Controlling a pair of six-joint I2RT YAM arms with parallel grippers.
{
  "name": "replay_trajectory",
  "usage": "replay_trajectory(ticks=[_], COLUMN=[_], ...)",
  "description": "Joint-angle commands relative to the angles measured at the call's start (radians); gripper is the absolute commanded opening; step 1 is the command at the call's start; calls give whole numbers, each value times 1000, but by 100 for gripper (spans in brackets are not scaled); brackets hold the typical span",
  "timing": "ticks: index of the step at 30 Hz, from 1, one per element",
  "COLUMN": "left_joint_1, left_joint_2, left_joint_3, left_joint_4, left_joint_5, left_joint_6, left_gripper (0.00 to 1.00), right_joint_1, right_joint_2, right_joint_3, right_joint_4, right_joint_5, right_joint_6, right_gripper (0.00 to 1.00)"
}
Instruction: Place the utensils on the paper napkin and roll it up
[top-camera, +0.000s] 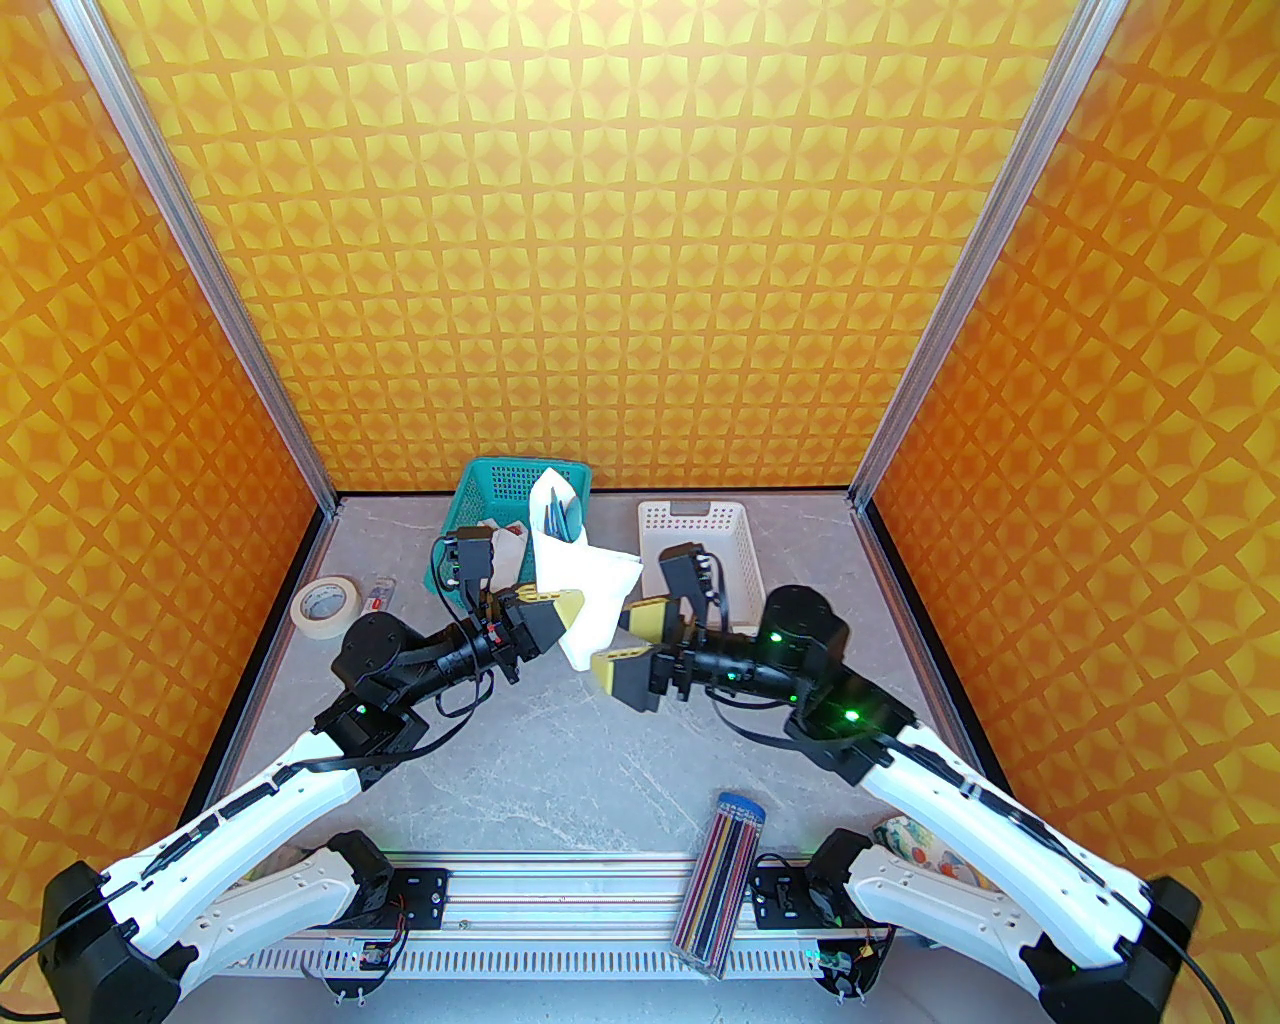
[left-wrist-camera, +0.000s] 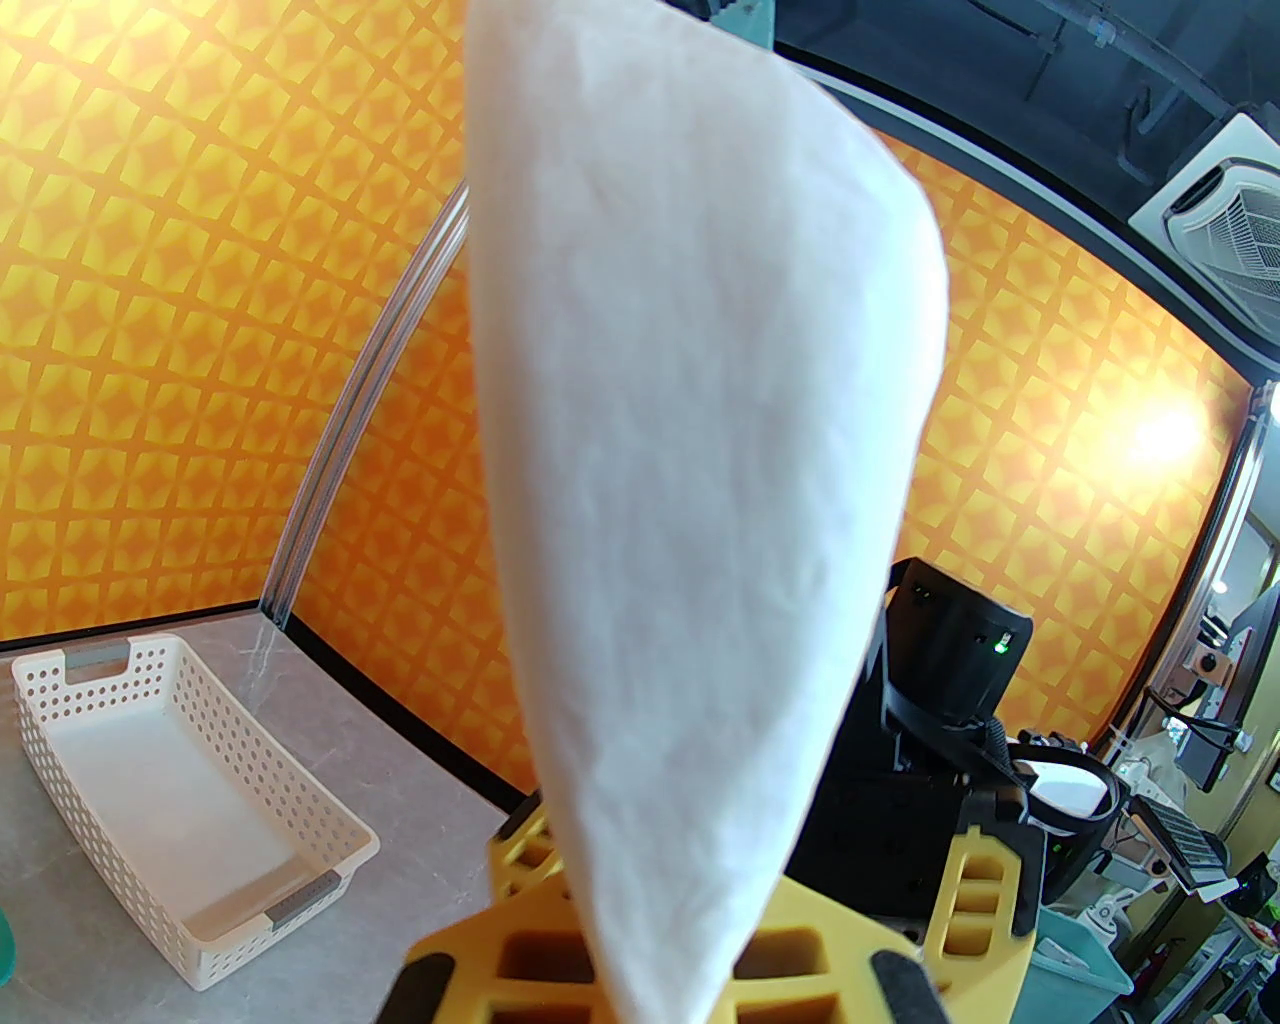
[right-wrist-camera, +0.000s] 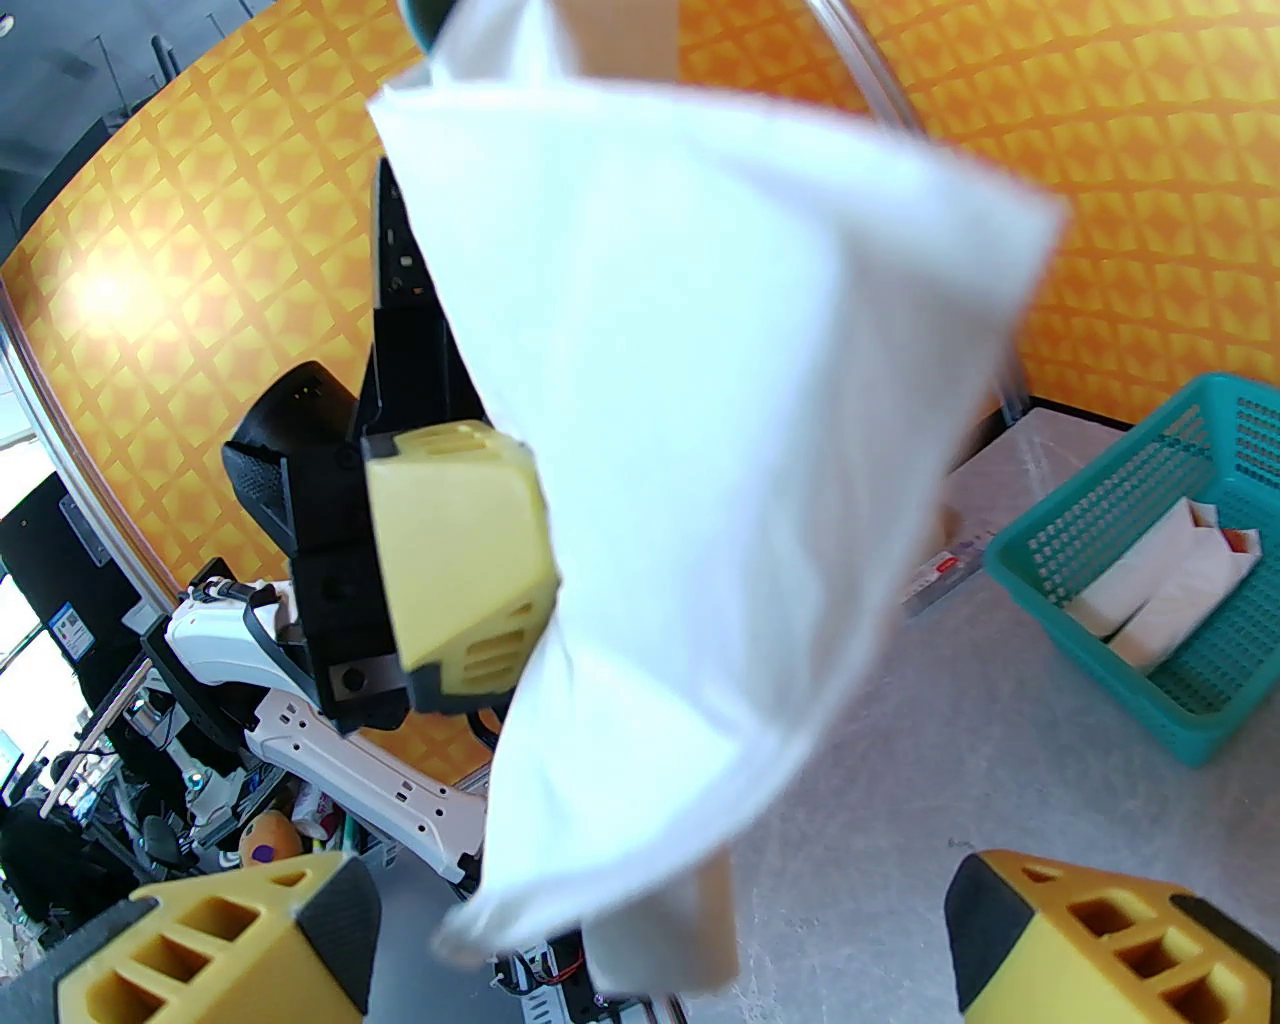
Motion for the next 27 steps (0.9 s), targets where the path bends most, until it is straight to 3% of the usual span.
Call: replay_trajectory(ticks=[1, 12, 27], left_joint_1=[-9, -12, -12], left_joint_2=[0, 0, 15], left_joint_3=[37, 37, 46], left_joint_4=[31, 60, 82], left_joint_5=[-9, -6, -3], left_joint_6=[14, -13, -58], left_gripper=[0, 0, 0], right_joint_1=[6, 6, 6], right_joint_2=[4, -4, -62], right_joint_3=[-3, -63, -129], right_joint_4=[98, 158, 175], right_joint_5=[15, -12, -4], right_joint_6=[34, 80, 71], right_gripper=[96, 52, 16])
